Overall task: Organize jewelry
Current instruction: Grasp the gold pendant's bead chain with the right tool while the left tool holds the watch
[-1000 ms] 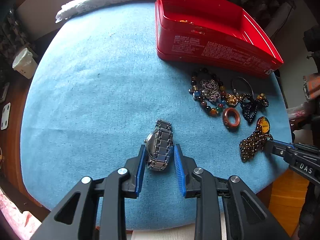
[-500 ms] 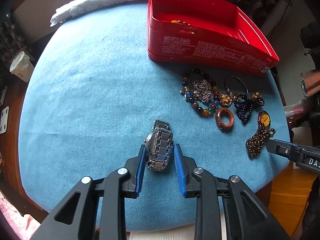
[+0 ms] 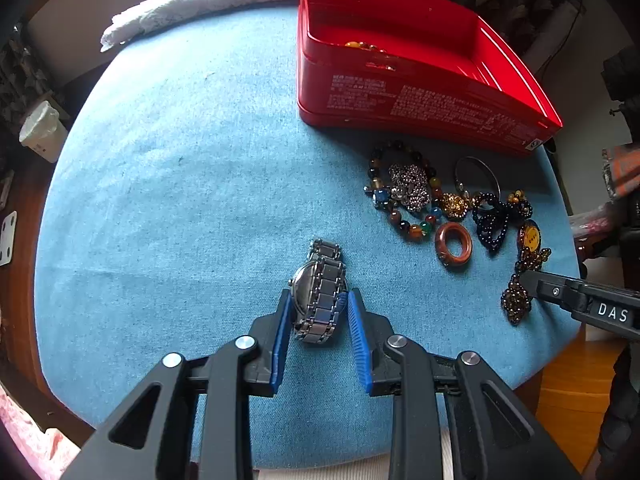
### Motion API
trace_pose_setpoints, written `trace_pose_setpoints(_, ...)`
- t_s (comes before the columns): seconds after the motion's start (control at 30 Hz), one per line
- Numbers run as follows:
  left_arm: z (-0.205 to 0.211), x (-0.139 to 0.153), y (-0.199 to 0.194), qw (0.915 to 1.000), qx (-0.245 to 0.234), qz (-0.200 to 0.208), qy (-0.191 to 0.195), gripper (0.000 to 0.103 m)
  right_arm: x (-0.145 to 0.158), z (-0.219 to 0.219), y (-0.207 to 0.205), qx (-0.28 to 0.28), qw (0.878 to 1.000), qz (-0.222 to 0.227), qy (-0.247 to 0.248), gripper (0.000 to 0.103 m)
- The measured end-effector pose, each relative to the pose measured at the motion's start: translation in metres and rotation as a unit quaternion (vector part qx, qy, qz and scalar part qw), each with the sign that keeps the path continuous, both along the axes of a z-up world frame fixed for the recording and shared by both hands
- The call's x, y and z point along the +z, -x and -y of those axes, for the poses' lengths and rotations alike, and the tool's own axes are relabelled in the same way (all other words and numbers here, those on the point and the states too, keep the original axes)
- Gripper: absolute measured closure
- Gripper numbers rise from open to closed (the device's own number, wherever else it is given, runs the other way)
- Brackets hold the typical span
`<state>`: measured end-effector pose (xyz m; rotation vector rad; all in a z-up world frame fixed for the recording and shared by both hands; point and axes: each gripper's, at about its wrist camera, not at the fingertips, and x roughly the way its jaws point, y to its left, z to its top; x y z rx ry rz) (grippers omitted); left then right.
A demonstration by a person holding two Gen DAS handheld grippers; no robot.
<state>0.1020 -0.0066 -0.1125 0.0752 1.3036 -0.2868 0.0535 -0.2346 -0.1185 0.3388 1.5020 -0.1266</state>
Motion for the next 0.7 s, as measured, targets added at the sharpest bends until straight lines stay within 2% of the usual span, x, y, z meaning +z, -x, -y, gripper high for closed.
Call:
trace_pose_setpoints(0.1, 0.001, -0.001, 0.001, 1.0000, -0.001, 0.001, -0.003, 0.075, 0.005, 0.001, 0.006, 0.019, 0.999, -0.005, 0.034, 0.081)
trace_pose_setpoints(0.2, 0.003, 0.000, 0.001, 1.0000, -0.001, 0.001, -0.003, 0.075, 0.007, 0.008, 0.012, 0.014, 0.999, -0.010, 0.039, 0.077)
trace_pose_setpoints(0.27, 0.006, -0.001, 0.001, 1.0000, -0.002, 0.002, -0.005, 0.075, 0.007, 0.017, 0.014, -0.009, 0.999, -0.011, 0.031, 0.063)
trace_pose_setpoints(0.43, 0.013, 0.000, 0.000, 1.0000, -0.003, 0.004, -0.008, 0.075, 0.000, 0.028, 0.013, -0.032, 0.999, -0.008, 0.014, 0.062)
trace_pose_setpoints(0.57, 0.017, -0.002, -0.003, 0.9999, -0.003, 0.007, -0.011, 0.075, -0.003, 0.033, 0.010, -0.041, 0.999, 0.000, 0.019, 0.062)
trace_pose_setpoints(0.67, 0.018, -0.002, -0.006, 0.9999, -0.001, 0.005, -0.010, 0.075, -0.005, 0.039, 0.008, -0.071, 0.997, 0.002, -0.022, 0.056)
trace_pose_setpoints(0.7, 0.018, -0.002, -0.006, 1.0000, 0.000, 0.005, -0.009, 0.075, -0.004, 0.040, 0.007, -0.071, 0.997, 0.002, -0.021, 0.056)
